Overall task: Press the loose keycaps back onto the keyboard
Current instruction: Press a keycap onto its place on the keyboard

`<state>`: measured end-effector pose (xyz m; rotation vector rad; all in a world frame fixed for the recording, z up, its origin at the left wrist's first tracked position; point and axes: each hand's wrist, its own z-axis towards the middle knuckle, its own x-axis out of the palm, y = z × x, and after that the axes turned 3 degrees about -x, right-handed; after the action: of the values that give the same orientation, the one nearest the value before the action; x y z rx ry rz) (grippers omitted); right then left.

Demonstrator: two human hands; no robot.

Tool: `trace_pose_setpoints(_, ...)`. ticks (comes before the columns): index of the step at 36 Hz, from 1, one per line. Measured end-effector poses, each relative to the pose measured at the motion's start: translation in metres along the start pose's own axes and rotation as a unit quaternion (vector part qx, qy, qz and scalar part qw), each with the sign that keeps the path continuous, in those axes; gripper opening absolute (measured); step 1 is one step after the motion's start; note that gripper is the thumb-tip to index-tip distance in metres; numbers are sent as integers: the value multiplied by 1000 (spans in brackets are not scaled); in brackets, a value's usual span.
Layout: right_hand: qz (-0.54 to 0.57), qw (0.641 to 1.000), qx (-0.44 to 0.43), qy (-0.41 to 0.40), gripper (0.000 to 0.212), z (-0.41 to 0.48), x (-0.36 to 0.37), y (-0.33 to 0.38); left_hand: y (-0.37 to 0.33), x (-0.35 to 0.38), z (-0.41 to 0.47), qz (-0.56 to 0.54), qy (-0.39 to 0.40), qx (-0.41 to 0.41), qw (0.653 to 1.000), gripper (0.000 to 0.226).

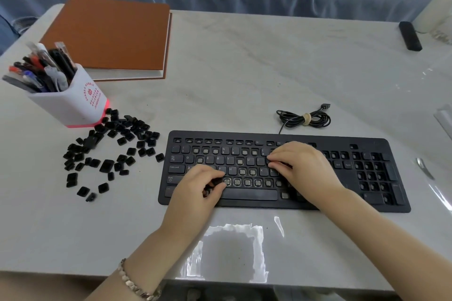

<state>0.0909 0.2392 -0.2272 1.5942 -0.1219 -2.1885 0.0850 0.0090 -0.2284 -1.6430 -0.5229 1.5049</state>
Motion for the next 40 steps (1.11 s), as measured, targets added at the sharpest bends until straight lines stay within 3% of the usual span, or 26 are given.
trace_pose_setpoints(10, 38, 998, 47, -26, 14, -7, 4, -4, 2, 0, -2, -35, -26, -9, 999, 23)
trace_pose_setpoints(19, -1, 999, -27, -17, 12, -5, 6, -3, 2, -2, -2, -31, -24, -19, 999, 23)
trace_pose_setpoints(27, 7, 999, -18, -33, 11, -5, 7, -1, 3, -1, -2, -24, -28, -17, 999, 22)
trace_pose_setpoints(31, -43, 998, -38, -33, 10, -6, 7, 2, 4, -1, -2, -25, -27, -18, 999, 23)
trace_pose_setpoints(35, -92, 994, -55, -28, 21, -12, 3, 3, 4, -2, -2, -39, -15, -24, 999, 24)
trace_pose_setpoints(40, -74, 997, -26, -22, 31, -20, 4, 10, 4, -5, -2, -57, -4, -23, 998, 24)
